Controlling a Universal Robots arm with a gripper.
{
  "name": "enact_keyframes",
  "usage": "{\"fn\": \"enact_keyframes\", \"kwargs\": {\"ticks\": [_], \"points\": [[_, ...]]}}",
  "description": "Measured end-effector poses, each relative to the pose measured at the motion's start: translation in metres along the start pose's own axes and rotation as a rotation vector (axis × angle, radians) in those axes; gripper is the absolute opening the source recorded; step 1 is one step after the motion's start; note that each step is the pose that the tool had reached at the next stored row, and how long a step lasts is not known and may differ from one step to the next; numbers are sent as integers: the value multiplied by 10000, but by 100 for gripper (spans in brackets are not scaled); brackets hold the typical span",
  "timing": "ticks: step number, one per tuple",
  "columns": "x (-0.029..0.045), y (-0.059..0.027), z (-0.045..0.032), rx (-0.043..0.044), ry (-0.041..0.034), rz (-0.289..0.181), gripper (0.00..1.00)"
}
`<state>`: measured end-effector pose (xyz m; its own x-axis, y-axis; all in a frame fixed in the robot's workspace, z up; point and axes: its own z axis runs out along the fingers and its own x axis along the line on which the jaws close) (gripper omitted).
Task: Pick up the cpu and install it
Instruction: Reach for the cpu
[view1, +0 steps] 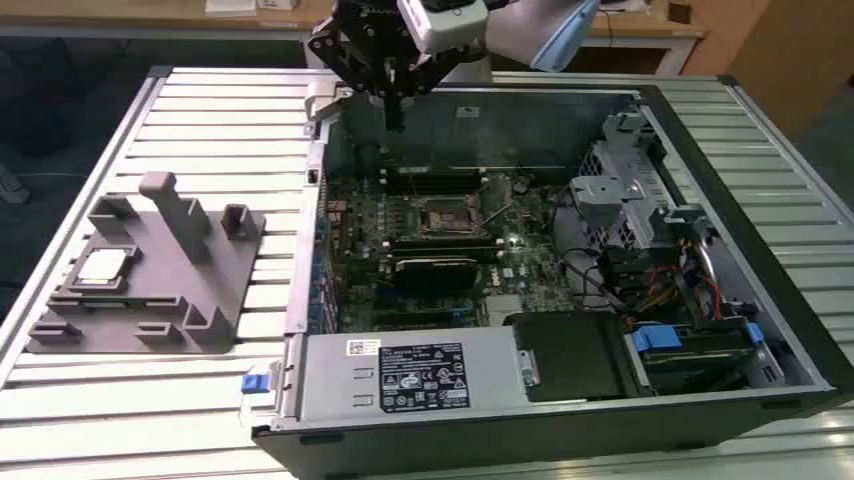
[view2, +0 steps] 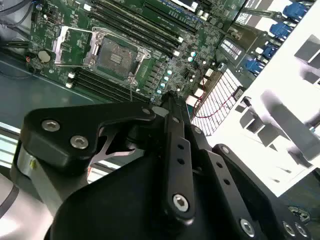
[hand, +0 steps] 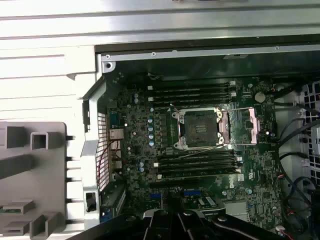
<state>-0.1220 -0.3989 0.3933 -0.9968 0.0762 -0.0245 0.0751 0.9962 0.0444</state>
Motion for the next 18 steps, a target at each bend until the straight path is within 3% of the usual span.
{"fn": "enact_keyframes", "kwargs": {"ticks": [9,18], "points": [[5,0,-1,1,1,0,11],[91,-7,-3,0,0,0,11]]}}
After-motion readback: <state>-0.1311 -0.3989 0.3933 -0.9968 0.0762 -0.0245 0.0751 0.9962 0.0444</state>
